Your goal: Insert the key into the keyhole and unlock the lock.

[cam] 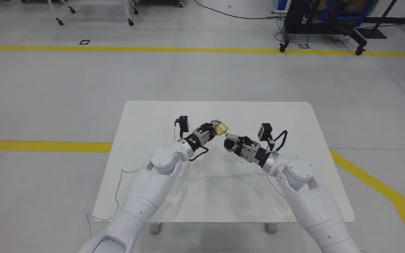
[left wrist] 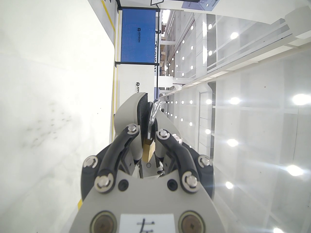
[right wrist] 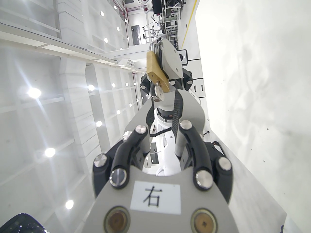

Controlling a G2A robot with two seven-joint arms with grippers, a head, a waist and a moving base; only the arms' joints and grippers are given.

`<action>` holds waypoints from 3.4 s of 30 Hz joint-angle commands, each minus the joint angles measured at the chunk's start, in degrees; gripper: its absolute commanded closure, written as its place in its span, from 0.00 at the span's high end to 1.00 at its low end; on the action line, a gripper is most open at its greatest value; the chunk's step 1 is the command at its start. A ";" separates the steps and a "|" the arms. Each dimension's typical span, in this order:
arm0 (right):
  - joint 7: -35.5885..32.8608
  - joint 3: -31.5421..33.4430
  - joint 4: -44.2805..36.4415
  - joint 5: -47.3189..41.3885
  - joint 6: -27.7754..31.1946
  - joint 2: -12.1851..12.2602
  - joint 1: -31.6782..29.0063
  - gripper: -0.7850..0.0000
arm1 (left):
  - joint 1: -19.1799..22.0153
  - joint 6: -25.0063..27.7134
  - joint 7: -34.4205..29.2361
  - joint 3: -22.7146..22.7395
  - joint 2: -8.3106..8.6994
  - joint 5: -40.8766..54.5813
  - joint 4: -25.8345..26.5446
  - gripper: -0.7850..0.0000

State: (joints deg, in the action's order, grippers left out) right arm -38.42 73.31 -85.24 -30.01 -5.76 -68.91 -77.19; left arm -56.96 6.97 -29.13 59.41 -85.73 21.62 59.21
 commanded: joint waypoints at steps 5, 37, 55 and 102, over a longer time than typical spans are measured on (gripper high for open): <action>-0.29 -0.17 0.51 -0.75 -0.41 -0.02 0.30 0.21 | 0.10 0.21 -0.14 -0.01 -0.04 -0.28 -0.15 0.00; 2.03 -0.59 1.38 -2.36 -1.13 -0.13 0.98 0.16 | 0.67 0.45 -1.25 -0.36 -0.26 -1.66 -0.93 0.00; -17.02 -0.87 12.63 -24.46 -10.56 -0.93 5.66 0.00 | 0.74 4.52 -2.58 -1.31 -0.43 -3.86 -0.78 0.00; -5.83 20.44 -2.28 -15.16 -2.97 3.86 -8.79 1.00 | 6.89 -16.07 7.32 -11.88 -3.87 -17.52 -10.52 0.00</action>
State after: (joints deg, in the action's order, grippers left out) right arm -44.24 93.76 -87.52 -45.17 -8.72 -65.05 -85.98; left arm -50.27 -8.40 -21.53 47.73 -89.40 3.70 49.42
